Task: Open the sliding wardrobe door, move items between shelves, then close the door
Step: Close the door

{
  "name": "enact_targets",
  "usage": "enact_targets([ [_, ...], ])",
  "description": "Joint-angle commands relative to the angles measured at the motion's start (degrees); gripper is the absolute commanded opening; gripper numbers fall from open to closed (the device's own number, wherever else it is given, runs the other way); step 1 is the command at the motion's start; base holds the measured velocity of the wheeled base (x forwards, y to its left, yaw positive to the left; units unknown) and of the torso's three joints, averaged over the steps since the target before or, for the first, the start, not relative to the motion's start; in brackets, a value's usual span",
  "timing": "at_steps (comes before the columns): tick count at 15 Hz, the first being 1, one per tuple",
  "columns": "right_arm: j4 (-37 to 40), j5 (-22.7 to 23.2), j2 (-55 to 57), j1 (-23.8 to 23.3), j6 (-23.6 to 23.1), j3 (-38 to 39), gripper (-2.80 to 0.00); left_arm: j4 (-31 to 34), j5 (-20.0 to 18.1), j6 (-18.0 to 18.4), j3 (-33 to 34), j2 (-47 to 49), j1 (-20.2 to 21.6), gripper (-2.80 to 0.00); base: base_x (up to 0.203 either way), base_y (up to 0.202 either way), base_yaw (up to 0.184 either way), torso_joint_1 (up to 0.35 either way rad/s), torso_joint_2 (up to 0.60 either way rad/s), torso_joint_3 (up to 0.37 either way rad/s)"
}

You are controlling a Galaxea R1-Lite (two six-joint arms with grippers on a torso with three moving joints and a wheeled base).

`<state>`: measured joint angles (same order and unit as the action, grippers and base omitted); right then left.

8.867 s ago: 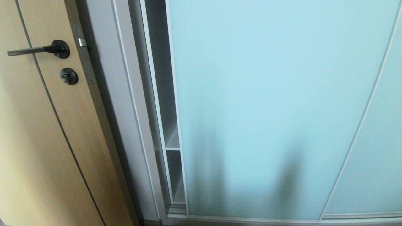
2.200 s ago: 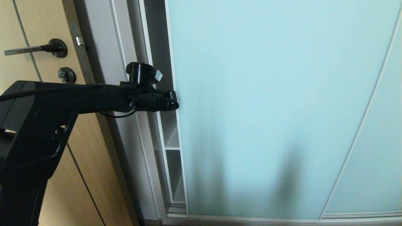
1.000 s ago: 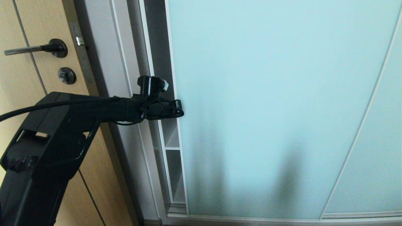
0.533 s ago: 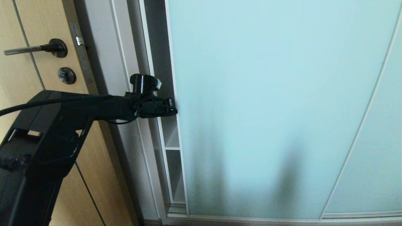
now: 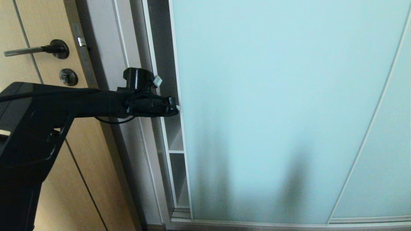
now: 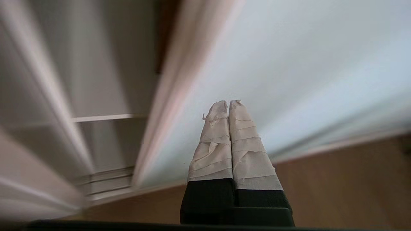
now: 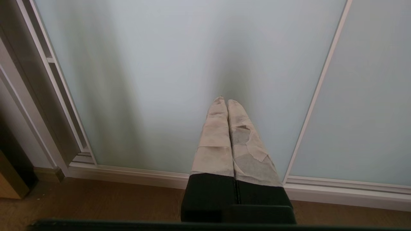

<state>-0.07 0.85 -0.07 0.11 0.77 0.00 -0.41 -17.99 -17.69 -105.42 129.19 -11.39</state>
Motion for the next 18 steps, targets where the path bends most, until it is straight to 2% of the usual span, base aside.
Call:
enact_targets([
  [1,0.0,0.0,0.0,0.1,0.0,0.0,-2.8,-0.4,0.0,0.0,-0.3,0.6,-1.6,-2.8,0.0,0.0,0.0,0.0,0.0,0.0],
  [4,0.0,0.0,0.0,0.1,0.0,0.1,-2.8,-0.8,5.5,-0.1,-5.0,5.9,-2.4,-2.8,0.0,0.0,0.0,0.0,0.0,0.0],
  [5,0.0,0.0,0.0,0.1,0.0,0.0,-2.8,-0.8,6.2,-0.3,-5.2,6.6,-2.5,-2.8,0.0,0.0,0.0,0.0,0.0,0.0],
  [18,0.0,0.0,0.0,0.0,0.0,0.0,-2.8,-6.1,6.8,-0.2,-5.4,12.0,-2.5,-2.8,0.0,0.0,0.0,0.0,0.0,0.0],
])
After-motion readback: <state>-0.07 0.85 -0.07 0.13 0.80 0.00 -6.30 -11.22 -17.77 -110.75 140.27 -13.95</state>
